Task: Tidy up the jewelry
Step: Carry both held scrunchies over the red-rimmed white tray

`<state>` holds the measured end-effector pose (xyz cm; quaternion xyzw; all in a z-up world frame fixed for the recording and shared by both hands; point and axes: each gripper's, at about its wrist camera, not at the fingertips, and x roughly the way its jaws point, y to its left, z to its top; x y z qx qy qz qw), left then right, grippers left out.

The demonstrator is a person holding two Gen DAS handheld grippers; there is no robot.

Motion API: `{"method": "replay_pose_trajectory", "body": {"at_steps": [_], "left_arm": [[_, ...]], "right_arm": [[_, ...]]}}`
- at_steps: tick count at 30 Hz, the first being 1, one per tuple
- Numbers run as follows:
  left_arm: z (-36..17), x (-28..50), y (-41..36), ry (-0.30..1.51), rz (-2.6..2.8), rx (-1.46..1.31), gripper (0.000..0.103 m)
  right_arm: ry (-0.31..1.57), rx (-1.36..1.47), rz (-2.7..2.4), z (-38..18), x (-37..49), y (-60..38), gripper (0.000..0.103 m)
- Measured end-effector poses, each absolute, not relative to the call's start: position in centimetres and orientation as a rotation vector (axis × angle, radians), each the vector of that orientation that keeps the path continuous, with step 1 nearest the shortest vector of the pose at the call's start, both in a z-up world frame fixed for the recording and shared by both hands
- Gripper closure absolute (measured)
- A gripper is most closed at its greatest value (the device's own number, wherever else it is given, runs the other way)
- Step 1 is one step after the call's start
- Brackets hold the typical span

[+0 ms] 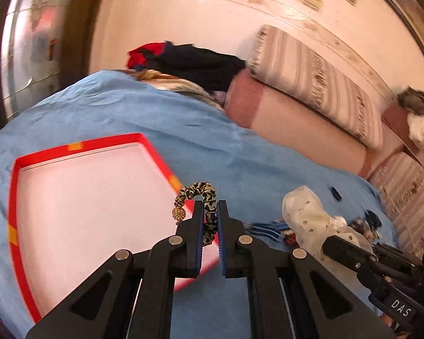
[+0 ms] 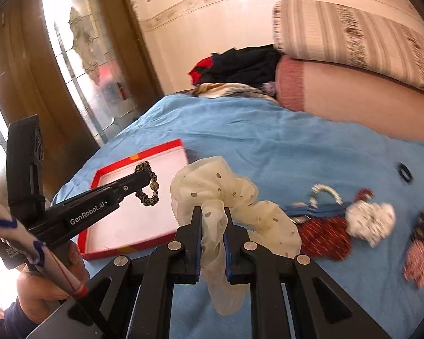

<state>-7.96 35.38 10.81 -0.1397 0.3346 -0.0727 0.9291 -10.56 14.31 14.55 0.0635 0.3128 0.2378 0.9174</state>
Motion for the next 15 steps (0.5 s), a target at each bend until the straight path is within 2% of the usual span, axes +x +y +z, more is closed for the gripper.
{"method": "replay_pose_trajectory", "body": {"at_steps": [15], "left_arm": [[6.1, -1.1, 49.6, 0.798, 0.177, -0.382, 0.095]], "right_arm": [[0.744, 0.055, 0.647, 14.1, 0.8, 29.1, 0.090]]}}
